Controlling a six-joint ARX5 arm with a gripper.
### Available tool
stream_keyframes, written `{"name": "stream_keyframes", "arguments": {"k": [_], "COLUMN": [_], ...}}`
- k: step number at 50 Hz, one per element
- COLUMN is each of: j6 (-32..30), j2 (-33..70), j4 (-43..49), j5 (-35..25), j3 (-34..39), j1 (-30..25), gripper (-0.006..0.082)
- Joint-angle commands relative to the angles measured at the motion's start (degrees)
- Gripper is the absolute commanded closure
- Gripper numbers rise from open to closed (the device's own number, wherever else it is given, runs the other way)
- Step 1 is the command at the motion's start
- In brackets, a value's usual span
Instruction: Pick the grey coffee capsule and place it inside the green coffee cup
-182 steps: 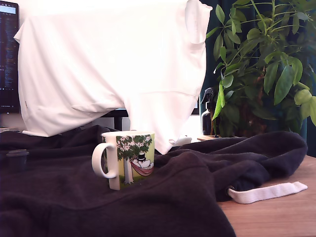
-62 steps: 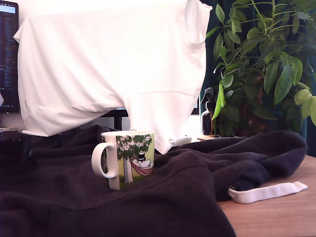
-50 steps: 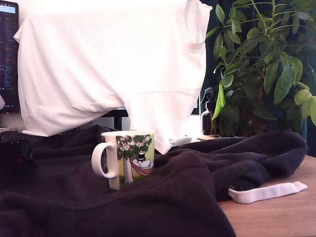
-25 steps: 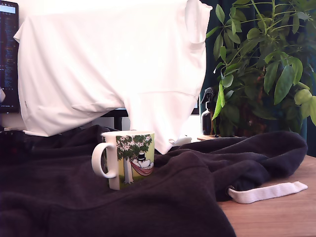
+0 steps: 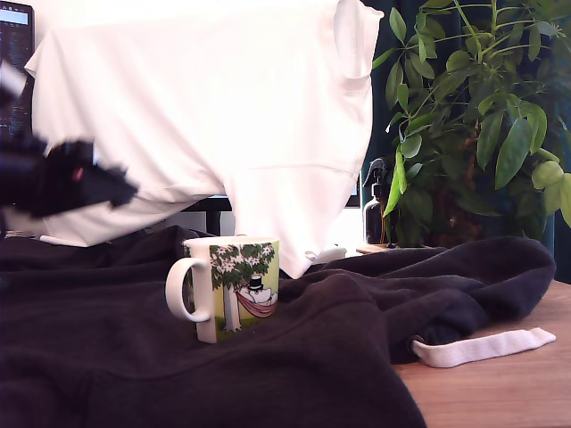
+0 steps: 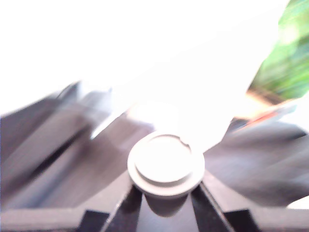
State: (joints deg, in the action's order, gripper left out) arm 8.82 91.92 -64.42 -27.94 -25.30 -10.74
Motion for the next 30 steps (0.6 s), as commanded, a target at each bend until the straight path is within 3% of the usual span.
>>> {"name": "stream_keyframes", "arguments": {"k": [1,21,30], "j6": [0.2,-0.3,-1.8], "j2": [-1.8,-6.9,-6.9], "j4": [0.1,9.4,12.3], "j5": [-0.8,-1.6,-1.6], "j3": [-0.3,-0.3,-0.3], "j1": [-2.2,-15.0,-17.9], "gripper": [0.0689,0.0689,0.0689]}}
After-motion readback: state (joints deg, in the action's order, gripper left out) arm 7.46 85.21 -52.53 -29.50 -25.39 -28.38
